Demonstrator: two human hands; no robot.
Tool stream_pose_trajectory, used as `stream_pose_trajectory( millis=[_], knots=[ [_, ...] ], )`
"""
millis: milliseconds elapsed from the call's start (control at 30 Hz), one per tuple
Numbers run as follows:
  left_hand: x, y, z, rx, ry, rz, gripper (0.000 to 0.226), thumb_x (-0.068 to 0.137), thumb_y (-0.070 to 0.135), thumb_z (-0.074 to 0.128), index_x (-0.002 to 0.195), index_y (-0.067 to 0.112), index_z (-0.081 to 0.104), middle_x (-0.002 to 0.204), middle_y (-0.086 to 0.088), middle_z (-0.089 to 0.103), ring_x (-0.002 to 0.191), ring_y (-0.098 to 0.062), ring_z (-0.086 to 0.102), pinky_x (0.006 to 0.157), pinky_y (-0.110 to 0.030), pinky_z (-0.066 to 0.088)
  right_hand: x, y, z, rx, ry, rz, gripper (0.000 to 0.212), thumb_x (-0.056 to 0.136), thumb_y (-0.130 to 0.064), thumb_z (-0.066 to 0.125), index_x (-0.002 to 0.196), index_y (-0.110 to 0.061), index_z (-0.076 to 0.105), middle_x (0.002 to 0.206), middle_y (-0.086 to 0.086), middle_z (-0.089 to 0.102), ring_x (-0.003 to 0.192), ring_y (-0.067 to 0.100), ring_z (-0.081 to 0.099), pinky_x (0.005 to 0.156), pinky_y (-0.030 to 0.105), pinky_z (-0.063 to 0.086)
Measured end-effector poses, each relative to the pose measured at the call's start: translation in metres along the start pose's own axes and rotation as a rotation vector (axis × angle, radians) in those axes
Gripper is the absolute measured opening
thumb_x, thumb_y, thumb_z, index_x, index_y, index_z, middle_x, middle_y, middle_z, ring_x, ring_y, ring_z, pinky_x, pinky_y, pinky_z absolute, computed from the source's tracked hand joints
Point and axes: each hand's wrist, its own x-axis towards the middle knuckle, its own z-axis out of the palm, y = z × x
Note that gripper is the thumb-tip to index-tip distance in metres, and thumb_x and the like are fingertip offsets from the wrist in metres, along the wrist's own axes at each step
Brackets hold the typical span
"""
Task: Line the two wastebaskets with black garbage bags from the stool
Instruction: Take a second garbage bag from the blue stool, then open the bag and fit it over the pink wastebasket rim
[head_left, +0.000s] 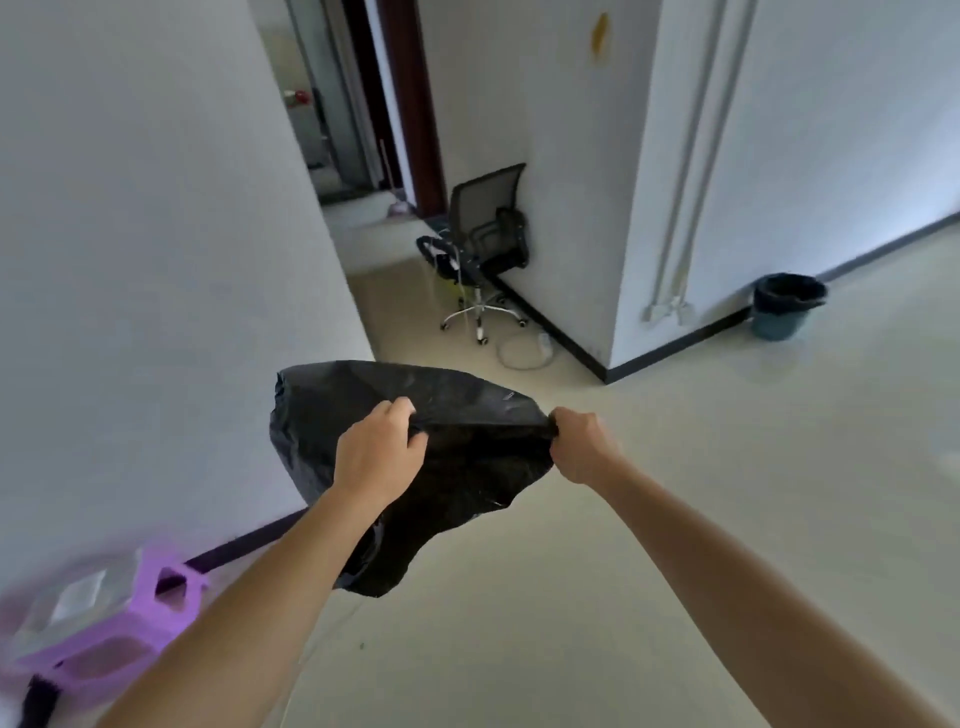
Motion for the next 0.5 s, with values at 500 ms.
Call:
stream_pose_trajectory(
  millis=[500],
  knots=[
    [0.17, 0.55, 0.215, -0.307, -0.251, 0.756, 0.023, 0.084, 0.03, 0.055, 0.102, 0.015, 0.059, 0.088, -0.003, 0.06, 0.072, -0.024, 0.06, 0.059, -0.031, 0.046, -0.03, 0.496, -0.222, 0.82, 0.289, 0.593, 0.021, 0.078, -0.016, 0.064, 0.096, -0.025, 0.07, 0.088, 0.002, 0.074, 0.079, 0.02, 0.073, 0.052, 0.031, 0.058]
  ],
)
